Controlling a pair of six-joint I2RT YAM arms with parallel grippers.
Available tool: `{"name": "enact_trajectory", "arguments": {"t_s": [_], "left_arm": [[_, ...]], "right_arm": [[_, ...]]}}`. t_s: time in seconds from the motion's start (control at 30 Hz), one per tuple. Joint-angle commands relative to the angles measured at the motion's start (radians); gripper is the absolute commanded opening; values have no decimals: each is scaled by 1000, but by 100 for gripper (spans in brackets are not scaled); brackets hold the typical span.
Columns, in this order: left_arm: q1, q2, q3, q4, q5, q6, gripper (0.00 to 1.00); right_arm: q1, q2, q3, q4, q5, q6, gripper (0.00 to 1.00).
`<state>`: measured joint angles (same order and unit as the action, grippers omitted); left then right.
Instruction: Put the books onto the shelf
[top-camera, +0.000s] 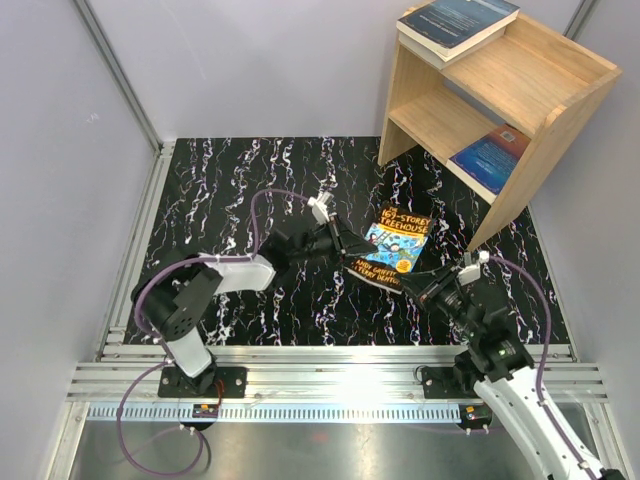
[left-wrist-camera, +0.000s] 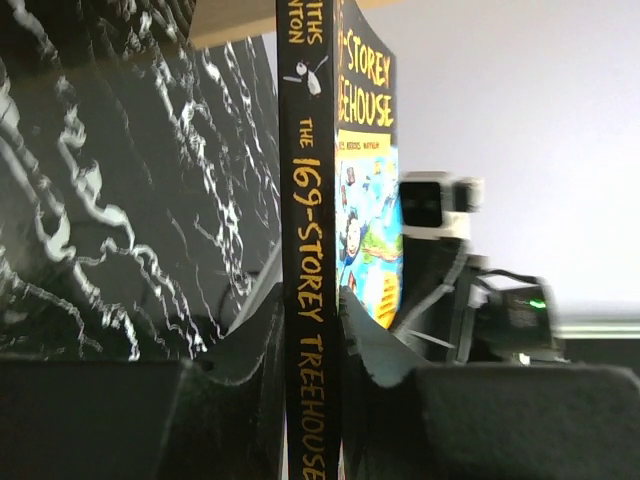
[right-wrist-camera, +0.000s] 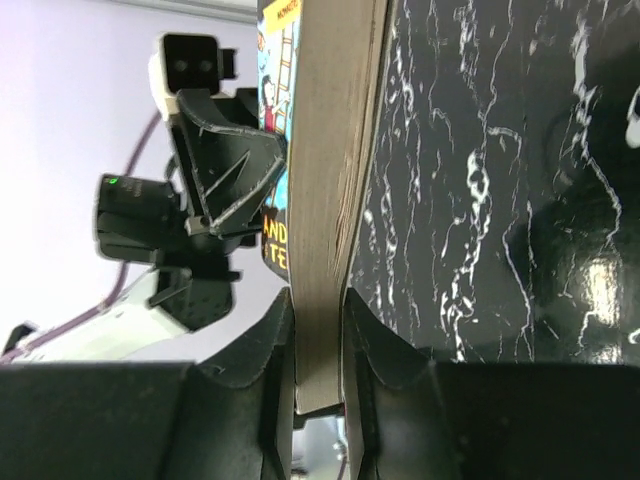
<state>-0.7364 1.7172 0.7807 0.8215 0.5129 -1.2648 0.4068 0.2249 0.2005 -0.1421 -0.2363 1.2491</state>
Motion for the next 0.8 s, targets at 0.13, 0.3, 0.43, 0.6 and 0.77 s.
{"name": "enact_trajectory", "arguments": {"t_s": [0.13, 0.3, 0.43, 0.6, 0.77], "left_arm": [[-64, -194, 236, -511, -195, 392, 34], [-64, -205, 353, -631, -244, 455, 41], [-63, -78, 535, -691, -214, 476, 41], [-63, 117, 913, -806, -168, 486, 41], [-58, 347, 1247, -919, -146, 476, 40]], "right_arm": [[13, 247, 416, -189, 230, -329, 0], [15, 419, 611, -206, 344, -444, 0], [13, 514, 724, -224, 443, -470, 0], [12, 591, 784, -232, 515, -476, 0], [0, 623, 836, -261, 629, -491, 0]]}}
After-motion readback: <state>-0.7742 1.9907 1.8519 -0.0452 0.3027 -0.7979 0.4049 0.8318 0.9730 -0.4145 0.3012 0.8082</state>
